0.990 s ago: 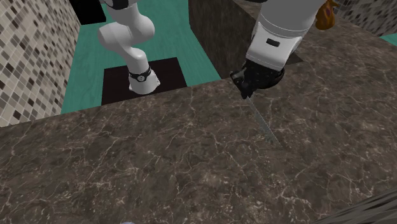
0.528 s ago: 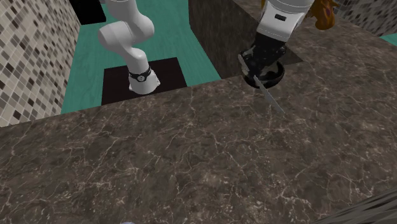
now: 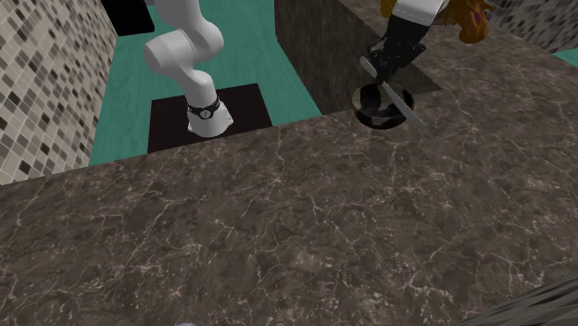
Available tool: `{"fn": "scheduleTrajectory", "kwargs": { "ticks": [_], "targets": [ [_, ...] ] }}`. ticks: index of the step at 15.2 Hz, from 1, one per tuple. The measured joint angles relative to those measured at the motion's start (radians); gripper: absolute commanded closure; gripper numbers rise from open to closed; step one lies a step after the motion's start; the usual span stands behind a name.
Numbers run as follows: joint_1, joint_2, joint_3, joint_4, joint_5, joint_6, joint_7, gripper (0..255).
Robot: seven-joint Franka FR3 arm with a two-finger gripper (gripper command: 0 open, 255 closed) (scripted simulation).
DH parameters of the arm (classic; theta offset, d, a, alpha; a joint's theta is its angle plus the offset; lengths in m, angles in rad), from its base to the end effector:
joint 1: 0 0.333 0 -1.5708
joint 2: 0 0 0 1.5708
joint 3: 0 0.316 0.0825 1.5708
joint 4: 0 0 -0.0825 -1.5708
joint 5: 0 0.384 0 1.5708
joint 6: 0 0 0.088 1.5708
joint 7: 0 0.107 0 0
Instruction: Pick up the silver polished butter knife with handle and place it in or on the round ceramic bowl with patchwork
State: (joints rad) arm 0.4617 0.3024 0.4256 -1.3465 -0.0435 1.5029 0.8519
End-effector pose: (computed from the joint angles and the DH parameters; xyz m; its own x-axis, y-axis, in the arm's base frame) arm 0.4300 0.4589 0.5576 0.9901 0.0224 -0.1387 0.0279 -0.9989 0.0374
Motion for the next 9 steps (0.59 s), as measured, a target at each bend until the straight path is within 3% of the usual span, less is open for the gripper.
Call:
{"fn": "scheduleTrajectory", "kwargs": {
  "ticks": [9],
  "targets": [
    [0.127,0.023,0.06,0.025,-0.006,0.005,0.183,255]
  ]
}}
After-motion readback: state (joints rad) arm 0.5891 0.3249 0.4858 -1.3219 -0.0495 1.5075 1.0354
